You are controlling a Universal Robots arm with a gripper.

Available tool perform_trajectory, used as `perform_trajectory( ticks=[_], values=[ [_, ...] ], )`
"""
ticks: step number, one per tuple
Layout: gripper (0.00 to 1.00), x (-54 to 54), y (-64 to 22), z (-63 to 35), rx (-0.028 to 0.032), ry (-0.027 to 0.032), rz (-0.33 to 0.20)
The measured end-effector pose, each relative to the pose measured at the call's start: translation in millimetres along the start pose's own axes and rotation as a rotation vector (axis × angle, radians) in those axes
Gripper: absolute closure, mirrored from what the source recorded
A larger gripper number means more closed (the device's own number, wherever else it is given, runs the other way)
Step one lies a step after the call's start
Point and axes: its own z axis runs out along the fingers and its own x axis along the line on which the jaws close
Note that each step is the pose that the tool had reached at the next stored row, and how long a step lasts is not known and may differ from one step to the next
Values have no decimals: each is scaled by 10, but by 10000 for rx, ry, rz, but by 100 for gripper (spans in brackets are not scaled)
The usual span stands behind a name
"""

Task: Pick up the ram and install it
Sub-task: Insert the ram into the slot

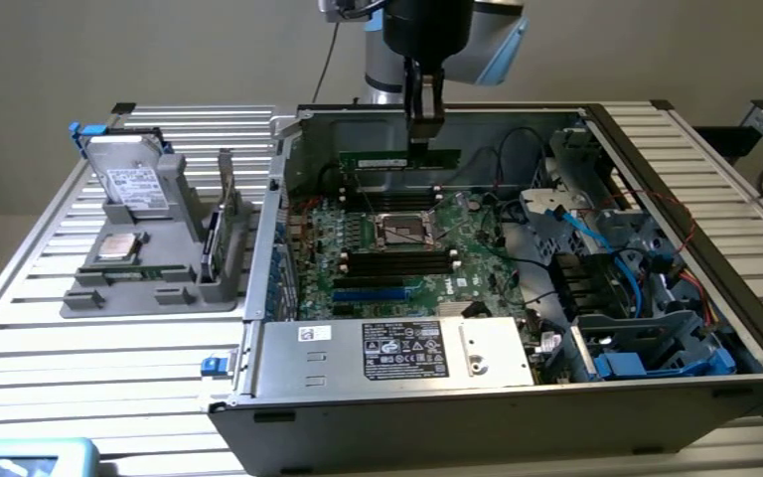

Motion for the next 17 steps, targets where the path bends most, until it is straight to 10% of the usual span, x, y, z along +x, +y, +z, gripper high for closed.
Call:
perform_trajectory(
  ticks=[8,17],
  values=[
    [88,-5,2,64,69,368,-6],
    [88,-100,9,225,66,422,-6]
  ],
)
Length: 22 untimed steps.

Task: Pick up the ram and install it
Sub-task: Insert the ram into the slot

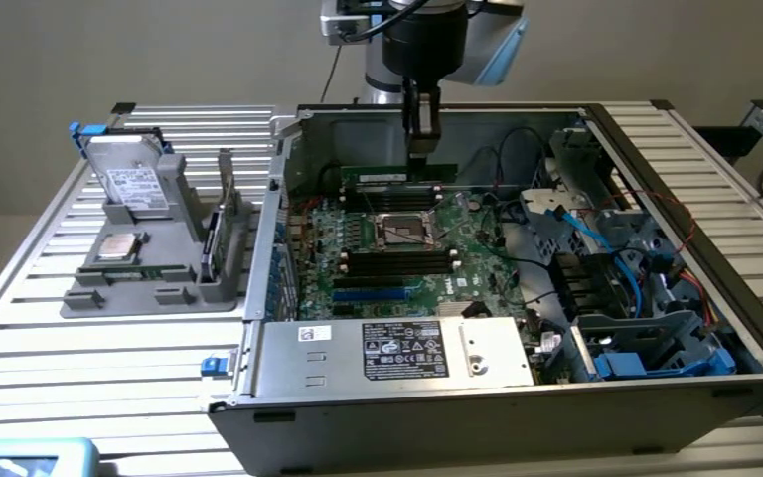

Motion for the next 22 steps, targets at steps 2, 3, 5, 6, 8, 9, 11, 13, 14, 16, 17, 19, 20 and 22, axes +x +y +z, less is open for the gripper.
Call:
perform_trajectory(
  ticks=[2,3,5,6,8,9,11,13,14,16,17,19,20,22],
  values=[
    [88,-2,-19,39,-21,5,1],
    [88,-3,-29,58,-44,7,1],
    [88,-3,-40,86,-85,9,2],
    [88,-3,-40,103,-93,9,2],
    [88,-2,-38,139,-99,11,4],
    [88,-2,-38,157,-101,11,3],
    [88,-1,-37,188,-103,18,2],
    [88,6,-36,211,-101,39,1],
    [88,9,-36,219,-99,73,0],
    [88,13,-37,231,-95,154,-4],
    [88,16,-36,237,-93,191,-5],
    [88,19,-35,253,-89,261,-7],
    [88,20,-35,263,-88,289,-9],
    [88,20,-34,295,-88,309,-9]
  ],
)
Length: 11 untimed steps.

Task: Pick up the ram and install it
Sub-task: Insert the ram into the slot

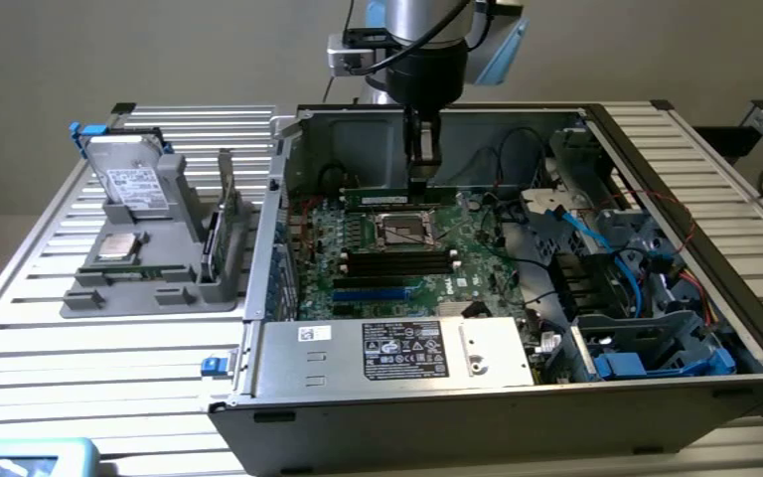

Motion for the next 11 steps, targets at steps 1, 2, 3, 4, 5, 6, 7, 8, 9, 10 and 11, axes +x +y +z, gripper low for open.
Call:
perform_trajectory(
  ticks=[1,2,3,4,5,6,7,8,9,10,11],
  values=[
    [88,0,0,18,0,1,-1],
    [88,1,1,29,-2,2,0],
    [88,4,-1,39,-8,2,1],
    [88,9,-2,48,-16,2,1],
    [88,13,-4,58,-21,4,0],
    [88,18,-6,69,-25,3,0],
    [88,23,-9,79,-31,1,0],
    [88,28,-14,88,-39,2,0],
    [88,33,-19,96,-52,3,-1],
    [88,33,-21,100,-61,4,-1],
    [88,33,-20,99,-64,5,-1]
  ],
)
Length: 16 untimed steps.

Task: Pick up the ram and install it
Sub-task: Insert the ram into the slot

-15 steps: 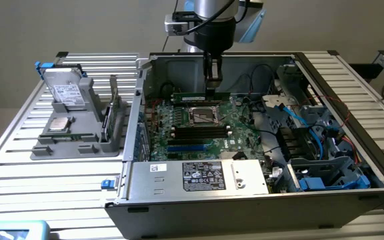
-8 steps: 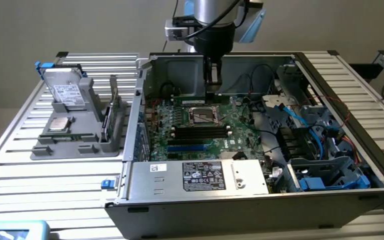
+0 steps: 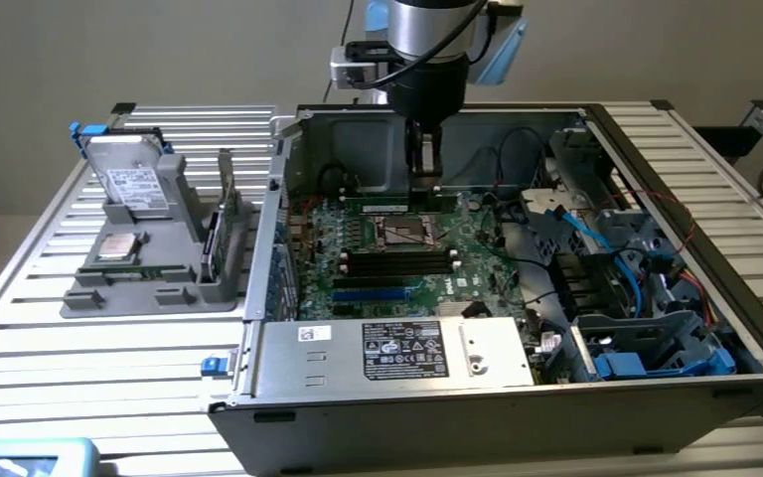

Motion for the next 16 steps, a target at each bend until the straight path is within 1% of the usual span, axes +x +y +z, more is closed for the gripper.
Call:
perform_trajectory(
  ticks=[5,12,16],
  values=[
    [88,0,0,11,0,-4,-1],
    [88,-2,-3,118,2,55,-1],
    [88,-4,-16,167,5,113,-3]
  ],
)
